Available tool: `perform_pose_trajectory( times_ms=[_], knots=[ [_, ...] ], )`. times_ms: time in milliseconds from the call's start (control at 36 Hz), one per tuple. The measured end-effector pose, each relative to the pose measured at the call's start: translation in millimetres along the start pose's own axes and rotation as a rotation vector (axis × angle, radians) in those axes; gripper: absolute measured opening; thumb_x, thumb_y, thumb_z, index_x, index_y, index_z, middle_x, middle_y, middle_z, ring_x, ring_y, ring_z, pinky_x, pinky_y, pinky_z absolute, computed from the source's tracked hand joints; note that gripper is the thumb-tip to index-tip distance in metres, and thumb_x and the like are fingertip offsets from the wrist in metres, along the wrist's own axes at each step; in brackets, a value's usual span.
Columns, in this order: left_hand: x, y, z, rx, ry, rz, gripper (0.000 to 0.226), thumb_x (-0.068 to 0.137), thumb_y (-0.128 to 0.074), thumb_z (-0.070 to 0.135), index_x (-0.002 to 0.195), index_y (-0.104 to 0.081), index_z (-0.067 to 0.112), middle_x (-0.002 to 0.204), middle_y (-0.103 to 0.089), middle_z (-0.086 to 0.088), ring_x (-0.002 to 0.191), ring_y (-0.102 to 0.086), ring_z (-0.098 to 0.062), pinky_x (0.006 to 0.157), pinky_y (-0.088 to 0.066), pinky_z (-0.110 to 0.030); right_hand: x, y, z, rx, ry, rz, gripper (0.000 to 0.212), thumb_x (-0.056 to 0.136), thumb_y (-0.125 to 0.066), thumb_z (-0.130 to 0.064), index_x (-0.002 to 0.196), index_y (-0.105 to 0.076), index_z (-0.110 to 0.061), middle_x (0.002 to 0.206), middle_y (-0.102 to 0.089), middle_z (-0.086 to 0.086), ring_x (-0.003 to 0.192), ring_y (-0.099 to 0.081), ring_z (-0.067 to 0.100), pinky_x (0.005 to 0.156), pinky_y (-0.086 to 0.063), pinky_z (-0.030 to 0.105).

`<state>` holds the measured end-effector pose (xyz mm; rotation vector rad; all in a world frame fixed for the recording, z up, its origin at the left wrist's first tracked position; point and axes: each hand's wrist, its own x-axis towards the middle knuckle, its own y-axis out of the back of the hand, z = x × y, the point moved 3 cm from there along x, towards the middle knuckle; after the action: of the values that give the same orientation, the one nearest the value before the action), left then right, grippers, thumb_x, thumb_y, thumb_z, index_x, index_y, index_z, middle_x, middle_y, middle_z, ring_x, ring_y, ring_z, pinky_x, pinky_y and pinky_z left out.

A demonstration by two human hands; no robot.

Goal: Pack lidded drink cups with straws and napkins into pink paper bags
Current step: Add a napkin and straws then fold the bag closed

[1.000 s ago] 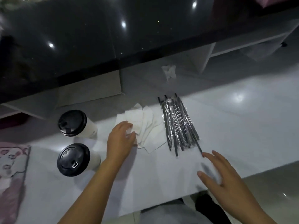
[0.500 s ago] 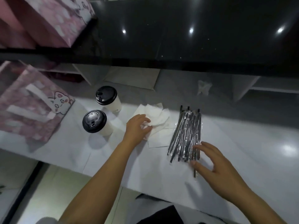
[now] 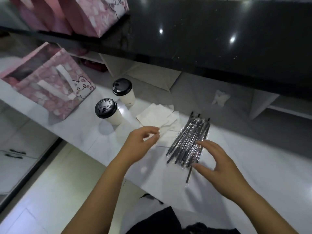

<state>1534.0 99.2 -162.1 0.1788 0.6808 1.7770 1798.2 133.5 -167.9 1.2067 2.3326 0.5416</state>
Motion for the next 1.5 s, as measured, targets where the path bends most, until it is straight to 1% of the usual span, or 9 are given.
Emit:
perform_pose_trajectory(
  times_ms=[83, 194, 333, 444, 694, 889, 1194, 1306, 1500],
  knots=[
    [-34.7, -6.6, 21.2, -0.055, 0.019, -0.232, 0.010, 0.092, -0.070, 0.022, 0.098, -0.076, 0.027, 0.108, -0.073, 0.013, 0.094, -0.069, -0.010, 0.085, -0.056, -0.026, 7.2, 2.9, -11.0, -0.039, 0.076, -0.102, 0.070, 0.083, -0.077, -0.039, 0.137, -0.038, -0.061, 0.154, -0.025, -0.027, 0.142, -0.022, -0.004, 0.116, -0.022, 0.028],
    [-56.0, -15.1, 35.6, -0.080, 0.000, -0.346, 0.014, 0.091, -0.070, 0.014, 0.102, -0.077, 0.016, 0.103, -0.076, 0.006, 0.100, -0.069, -0.013, 0.092, -0.054, -0.027, 11.1, -1.2, -24.5, 0.005, 0.137, -0.171, 0.033, 0.084, -0.076, -0.029, 0.105, -0.065, -0.052, 0.139, -0.044, -0.026, 0.131, -0.036, -0.008, 0.109, -0.031, 0.023],
    [-48.4, -10.5, 32.0, -0.086, 0.016, -0.304, 0.012, 0.092, -0.069, 0.016, 0.100, -0.078, 0.016, 0.100, -0.076, 0.007, 0.097, -0.070, -0.010, 0.088, -0.054, -0.025, 6.4, -11.3, -13.6, 0.192, 0.083, -0.053, 0.014, 0.087, -0.073, -0.019, 0.093, -0.078, -0.031, 0.109, -0.066, -0.022, 0.106, -0.058, -0.005, 0.088, -0.047, 0.019],
    [-30.4, -6.6, 23.3, -0.107, 0.065, -0.284, 0.013, 0.094, -0.067, 0.023, 0.102, -0.077, 0.021, 0.100, -0.076, 0.010, 0.099, -0.067, -0.004, 0.090, -0.051, -0.019, 3.3, -11.3, -1.9, 0.177, 0.035, -0.035, 0.016, 0.091, -0.068, -0.021, 0.097, -0.076, -0.033, 0.110, -0.067, -0.021, 0.106, -0.059, -0.005, 0.089, -0.044, 0.016],
    [65.0, 4.1, -42.5, 0.016, 0.253, 0.126, 0.035, 0.091, -0.067, 0.032, 0.125, -0.064, 0.024, 0.118, -0.066, 0.001, 0.101, -0.064, -0.016, 0.093, -0.054, -0.043, -7.9, -5.7, 6.8, 0.088, -0.057, 0.090, 0.030, 0.092, -0.066, -0.022, 0.084, -0.068, -0.050, 0.090, -0.068, -0.025, 0.090, -0.059, -0.002, 0.069, -0.041, 0.019],
    [119.0, 5.0, -67.0, 0.125, 0.302, 0.136, 0.056, 0.090, -0.065, 0.039, 0.140, -0.052, 0.016, 0.140, -0.057, -0.007, 0.122, -0.057, -0.028, 0.100, -0.046, -0.035, -11.2, -6.5, 2.7, 0.010, -0.084, 0.195, 0.025, 0.089, -0.069, -0.019, 0.087, -0.070, -0.044, 0.090, -0.068, -0.029, 0.097, -0.057, -0.003, 0.068, -0.039, 0.016],
    [141.0, 4.8, -77.3, -0.077, 0.330, 0.183, 0.020, 0.079, -0.072, 0.015, 0.098, -0.067, 0.017, 0.094, -0.067, 0.000, 0.090, -0.066, -0.023, 0.077, -0.055, -0.032, -7.7, -11.2, -9.9, -0.104, -0.044, 0.340, 0.025, 0.088, -0.071, -0.010, 0.093, -0.076, -0.033, 0.095, -0.065, -0.030, 0.102, -0.056, -0.005, 0.082, -0.044, 0.018],
    [141.7, 7.8, -75.6, -0.172, 0.261, 0.209, 0.018, 0.079, -0.070, 0.007, 0.088, -0.065, 0.022, 0.081, -0.064, 0.004, 0.083, -0.065, -0.023, 0.077, -0.054, -0.038, -5.3, -10.8, -14.0, -0.113, -0.031, 0.382, 0.027, 0.085, -0.073, -0.008, 0.091, -0.075, -0.035, 0.095, -0.064, -0.031, 0.102, -0.055, -0.009, 0.081, -0.041, 0.005],
    [126.2, 14.7, -52.9, -0.274, 0.141, 0.189, 0.009, 0.086, -0.071, 0.018, 0.094, -0.074, 0.018, 0.090, -0.073, 0.001, 0.085, -0.067, -0.016, 0.078, -0.052, -0.028, -0.4, -6.6, -24.8, -0.093, -0.004, 0.403, 0.034, 0.082, -0.076, -0.008, 0.086, -0.070, -0.041, 0.098, -0.064, -0.028, 0.107, -0.054, -0.008, 0.082, -0.041, 0.007]
  ],
)
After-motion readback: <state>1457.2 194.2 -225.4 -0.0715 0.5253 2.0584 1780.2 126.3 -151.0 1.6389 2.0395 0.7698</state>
